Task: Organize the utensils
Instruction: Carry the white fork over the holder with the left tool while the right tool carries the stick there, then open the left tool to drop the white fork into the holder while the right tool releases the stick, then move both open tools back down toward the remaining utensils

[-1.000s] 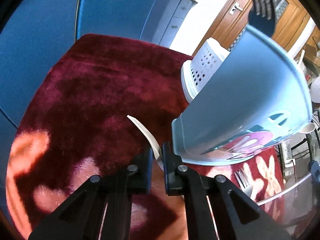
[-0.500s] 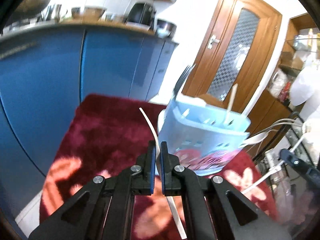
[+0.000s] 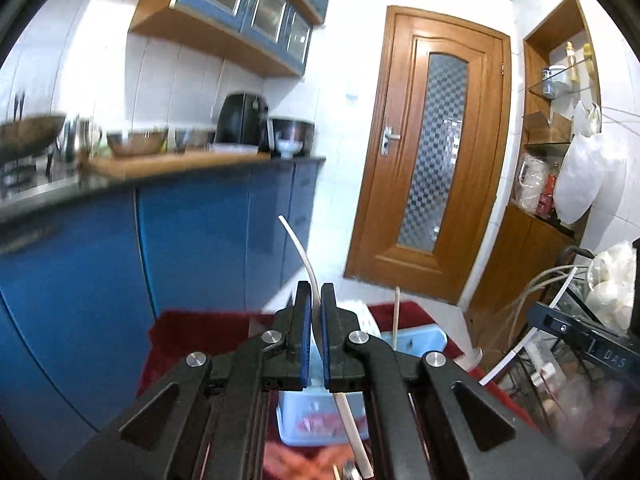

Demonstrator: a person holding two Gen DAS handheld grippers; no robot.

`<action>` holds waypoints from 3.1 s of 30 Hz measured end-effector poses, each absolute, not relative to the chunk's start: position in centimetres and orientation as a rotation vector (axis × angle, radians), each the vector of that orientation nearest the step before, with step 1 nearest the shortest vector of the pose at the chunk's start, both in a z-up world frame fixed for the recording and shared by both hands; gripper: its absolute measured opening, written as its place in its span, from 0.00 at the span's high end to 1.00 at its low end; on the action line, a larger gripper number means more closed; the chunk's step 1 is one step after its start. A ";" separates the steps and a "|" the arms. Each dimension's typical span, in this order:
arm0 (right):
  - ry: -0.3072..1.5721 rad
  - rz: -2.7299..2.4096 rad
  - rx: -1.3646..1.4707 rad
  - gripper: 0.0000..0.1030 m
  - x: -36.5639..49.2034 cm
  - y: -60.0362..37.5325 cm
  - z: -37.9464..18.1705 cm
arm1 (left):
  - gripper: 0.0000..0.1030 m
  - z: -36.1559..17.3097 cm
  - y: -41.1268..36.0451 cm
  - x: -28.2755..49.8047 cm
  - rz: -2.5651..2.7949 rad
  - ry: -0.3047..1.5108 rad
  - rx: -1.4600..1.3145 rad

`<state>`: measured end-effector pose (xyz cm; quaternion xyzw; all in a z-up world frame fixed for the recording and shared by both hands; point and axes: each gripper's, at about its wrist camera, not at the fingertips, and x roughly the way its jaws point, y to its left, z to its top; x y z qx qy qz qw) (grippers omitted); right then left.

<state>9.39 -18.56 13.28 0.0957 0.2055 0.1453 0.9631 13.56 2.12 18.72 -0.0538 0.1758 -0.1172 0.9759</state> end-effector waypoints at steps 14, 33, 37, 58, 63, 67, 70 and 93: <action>0.430 0.235 0.122 0.94 14.3 -16.7 12.2 | 0.98 17.4 -1.9 19.8 -0.141 0.239 0.024; 0.570 0.213 0.138 0.94 18.5 -14.8 6.9 | 0.98 11.5 -2.3 20.7 -0.206 0.260 0.052; 0.578 0.221 0.169 0.91 18.5 -14.8 6.6 | 0.81 11.3 -2.0 21.1 -0.253 0.308 0.026; 0.430 0.286 0.279 0.67 13.7 -16.1 9.6 | 0.62 13.6 -1.6 16.5 -0.312 0.403 -0.025; 0.420 0.291 0.282 0.66 11.8 -16.5 10.5 | 0.62 13.9 -1.2 14.7 -0.315 0.439 -0.044; 0.421 0.295 0.284 0.66 10.2 -16.7 10.7 | 0.62 13.8 -0.9 13.3 -0.308 0.465 -0.045; 0.435 0.298 0.285 0.66 9.2 -16.6 10.6 | 0.62 13.5 -0.7 12.3 -0.301 0.488 -0.038; 0.624 0.290 0.292 0.61 3.9 -16.7 4.6 | 0.62 6.8 -0.3 7.7 -0.286 0.752 -0.026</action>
